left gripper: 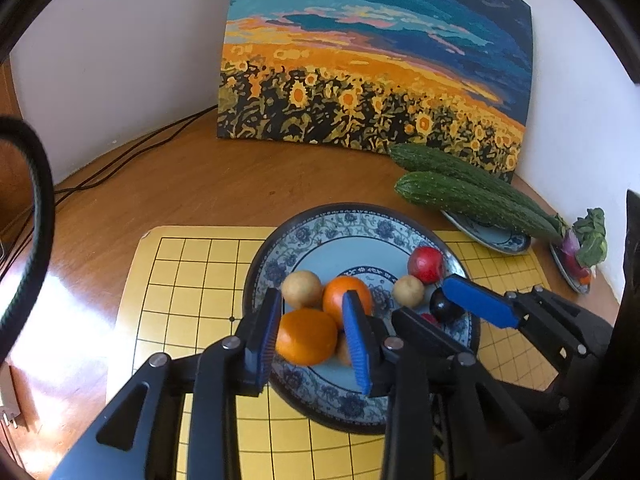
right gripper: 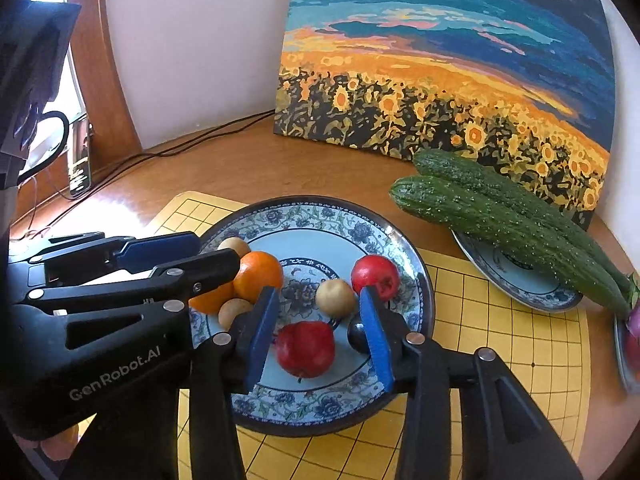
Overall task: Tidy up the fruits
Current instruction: 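Open both tools on the plate and withdraw them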
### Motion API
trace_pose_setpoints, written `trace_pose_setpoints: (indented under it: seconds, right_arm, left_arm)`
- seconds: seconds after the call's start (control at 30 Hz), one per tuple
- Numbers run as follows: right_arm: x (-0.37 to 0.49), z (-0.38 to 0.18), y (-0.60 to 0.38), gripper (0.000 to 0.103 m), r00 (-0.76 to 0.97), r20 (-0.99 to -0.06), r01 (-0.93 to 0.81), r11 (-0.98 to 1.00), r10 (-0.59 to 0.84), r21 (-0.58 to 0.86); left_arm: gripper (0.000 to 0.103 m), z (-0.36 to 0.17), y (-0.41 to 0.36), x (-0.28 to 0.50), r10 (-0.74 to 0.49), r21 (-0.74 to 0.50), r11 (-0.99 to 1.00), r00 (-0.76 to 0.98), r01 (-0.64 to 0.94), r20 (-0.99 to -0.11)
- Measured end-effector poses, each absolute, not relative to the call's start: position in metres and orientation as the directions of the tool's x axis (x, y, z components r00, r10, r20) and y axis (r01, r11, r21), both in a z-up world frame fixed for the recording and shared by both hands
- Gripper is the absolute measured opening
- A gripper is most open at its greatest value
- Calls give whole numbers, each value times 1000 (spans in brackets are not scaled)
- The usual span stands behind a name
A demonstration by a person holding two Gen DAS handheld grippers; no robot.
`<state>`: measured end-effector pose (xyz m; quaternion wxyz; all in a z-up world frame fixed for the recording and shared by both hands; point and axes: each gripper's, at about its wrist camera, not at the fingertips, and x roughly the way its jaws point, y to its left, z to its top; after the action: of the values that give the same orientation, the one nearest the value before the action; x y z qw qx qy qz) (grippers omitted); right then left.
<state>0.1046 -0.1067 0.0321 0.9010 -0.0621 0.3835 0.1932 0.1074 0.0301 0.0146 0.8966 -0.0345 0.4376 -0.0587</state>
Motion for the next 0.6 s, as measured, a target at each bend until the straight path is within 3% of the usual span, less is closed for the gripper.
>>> trace_pose_setpoints:
  seconds: [0.6]
  right_arm:
    - [69,45,-120,58,644,-707,-359,931,292,57]
  left_arm:
    - [43,35,34,68,-133,-107,991,622,80,-771]
